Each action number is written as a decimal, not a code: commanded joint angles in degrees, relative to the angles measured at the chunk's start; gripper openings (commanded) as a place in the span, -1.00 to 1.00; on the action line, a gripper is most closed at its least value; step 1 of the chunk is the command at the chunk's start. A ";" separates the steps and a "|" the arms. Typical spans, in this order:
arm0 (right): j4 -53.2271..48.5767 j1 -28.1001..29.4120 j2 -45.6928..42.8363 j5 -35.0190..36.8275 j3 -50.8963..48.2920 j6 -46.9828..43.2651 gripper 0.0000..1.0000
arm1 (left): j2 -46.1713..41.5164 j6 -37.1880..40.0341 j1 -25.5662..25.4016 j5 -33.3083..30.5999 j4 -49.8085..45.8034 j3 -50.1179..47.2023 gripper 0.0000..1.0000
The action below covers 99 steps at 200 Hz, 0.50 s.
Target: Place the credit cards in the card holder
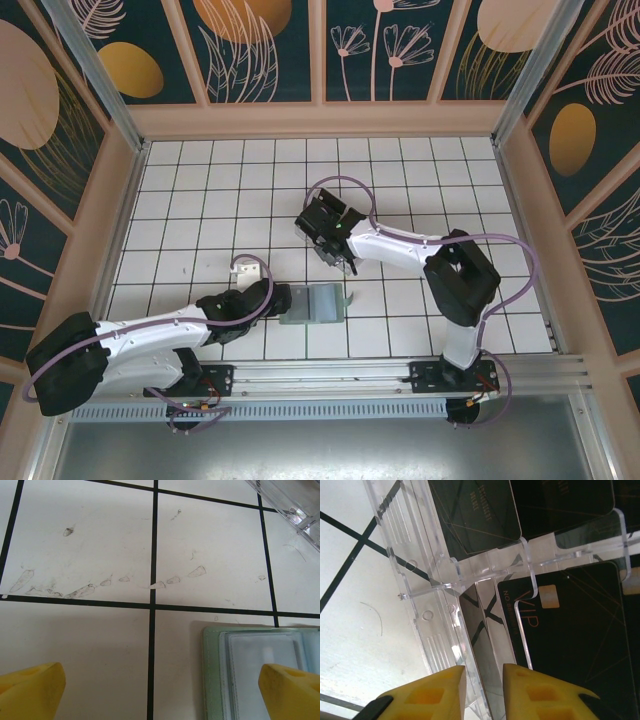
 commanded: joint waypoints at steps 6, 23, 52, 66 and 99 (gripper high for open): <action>-1.26 -0.18 1.01 1.46 2.04 -0.68 -0.61 | 0.02 0.74 -0.05 -0.38 -0.44 0.83 0.98; -1.20 -0.31 1.06 1.51 2.05 -1.42 -0.68 | 0.19 0.92 -0.04 -0.37 -0.31 0.84 0.98; -0.50 -0.91 0.91 0.99 1.61 -3.20 -0.77 | 0.14 1.00 -0.03 -0.26 -0.20 0.83 0.98; -0.16 -1.29 0.88 0.23 1.43 -3.95 -0.79 | 0.10 1.10 -0.05 -0.25 -0.18 0.75 0.98; 0.63 -1.73 1.21 -0.65 1.13 -5.11 -0.83 | 0.11 1.11 -0.05 -0.33 -0.19 0.66 0.98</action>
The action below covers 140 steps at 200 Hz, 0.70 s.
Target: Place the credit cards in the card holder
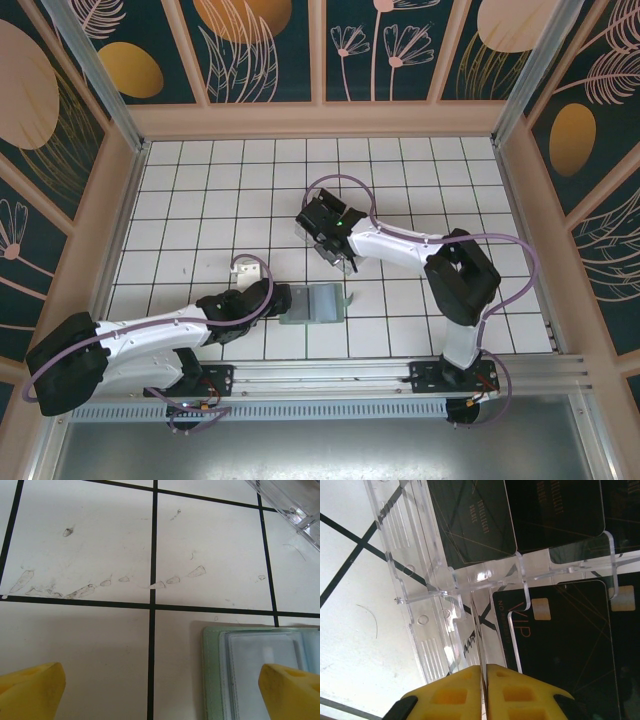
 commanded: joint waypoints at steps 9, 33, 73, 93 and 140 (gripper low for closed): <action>0.64 -0.84 1.16 -0.69 0.40 -1.87 -0.85 | 0.13 0.96 -0.05 -0.32 -0.19 0.66 0.98; 0.96 -0.89 1.35 -1.22 0.41 -2.67 -0.95 | 0.33 1.02 -0.04 -0.35 -0.18 0.66 0.98; 0.72 -1.02 -0.07 -0.88 1.63 -3.88 -1.00 | 0.72 1.25 0.01 -0.46 -0.52 1.07 0.98; -0.18 -1.04 -1.66 -0.72 3.32 -4.10 -1.00 | 0.90 1.51 -0.01 -0.74 -0.75 1.43 0.97; -2.48 0.07 -6.38 -2.27 7.18 -2.94 -1.00 | 1.26 1.84 -0.03 -1.00 -1.48 2.01 0.98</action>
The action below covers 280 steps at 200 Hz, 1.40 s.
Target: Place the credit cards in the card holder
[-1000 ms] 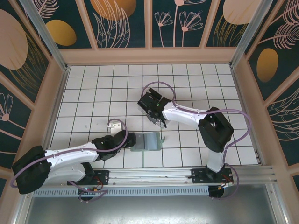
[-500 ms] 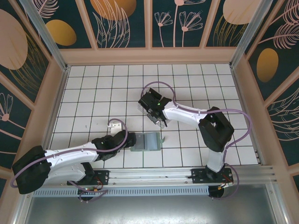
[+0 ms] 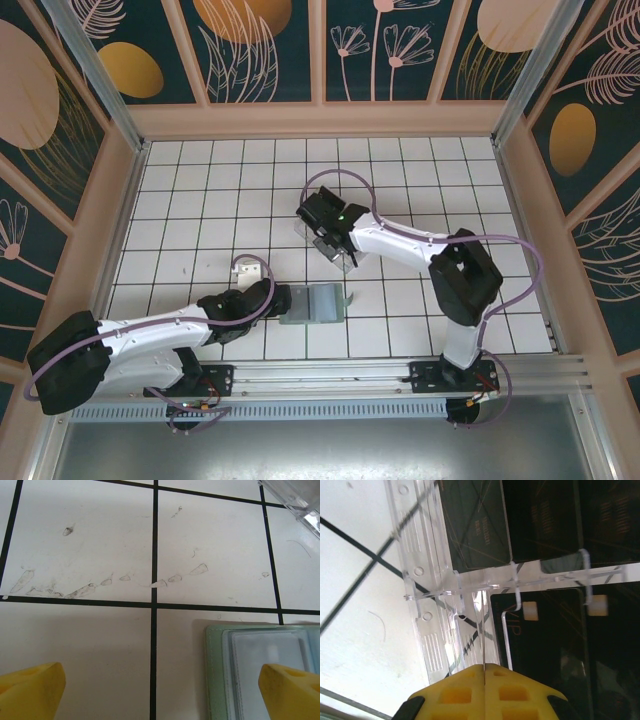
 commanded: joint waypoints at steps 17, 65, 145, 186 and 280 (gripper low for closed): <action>-1.35 1.75 -6.74 -1.64 4.34 1.68 -1.00 | 0.51 1.46 -0.05 -1.33 -2.01 2.18 0.98; 4.39 4.56 -15.27 -6.98 -2.50 11.23 -1.00 | 1.42 4.62 0.02 -1.88 -5.63 4.57 0.98; 52.11 5.84 -42.08 -21.29 -49.01 45.53 -1.00 | 8.21 8.75 0.00 -0.09 -7.87 7.17 0.98; 66.77 8.67 -45.84 -18.09 -62.23 53.34 -1.00 | 8.15 7.66 -0.09 0.21 -7.09 6.53 0.98; 79.75 11.02 -39.69 -16.08 -68.41 57.98 -1.00 | 11.21 6.56 -2.23 -0.35 -5.50 6.81 0.98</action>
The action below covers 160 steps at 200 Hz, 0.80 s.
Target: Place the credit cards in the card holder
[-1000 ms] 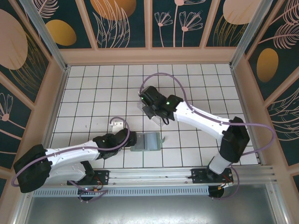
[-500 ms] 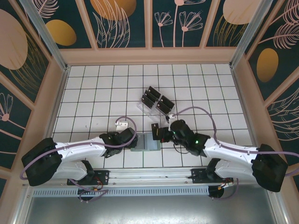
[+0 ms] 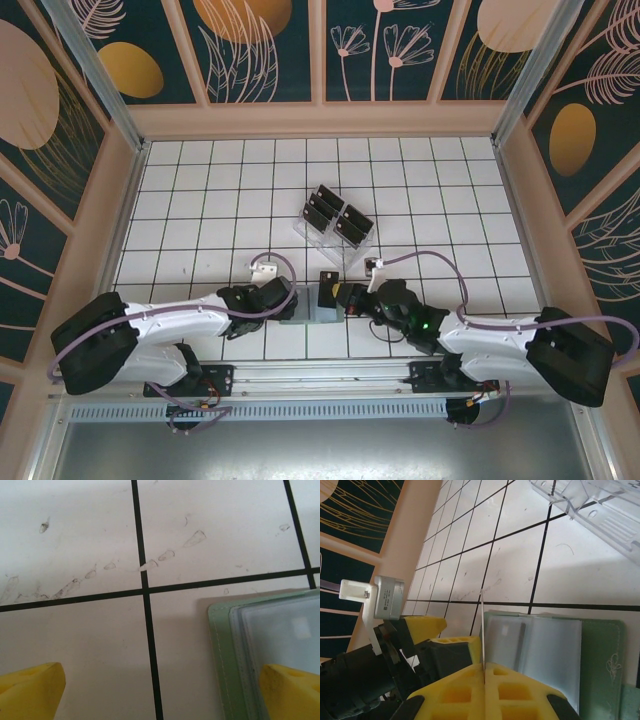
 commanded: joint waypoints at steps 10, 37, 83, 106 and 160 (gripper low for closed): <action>6.32 1.22 2.52 2.70 -0.64 1.94 -1.00 | 1.62 -0.98 -0.93 -0.88 0.41 0.41 0.98; 7.17 2.03 4.69 4.07 -0.39 2.01 -1.00 | 2.83 -2.25 -1.33 -1.98 -0.42 0.10 0.98; 9.47 3.23 8.62 6.53 -0.16 2.07 -1.00 | 2.72 -4.48 -1.42 -3.30 -2.25 -0.38 0.98; 10.96 3.51 10.90 6.80 0.35 2.05 -1.00 | 1.97 -5.05 -1.50 -3.10 -2.16 -0.92 0.98; 14.78 4.07 16.21 7.15 1.24 2.51 -1.00 | 1.18 -5.57 -1.46 -2.23 -0.91 -2.44 0.98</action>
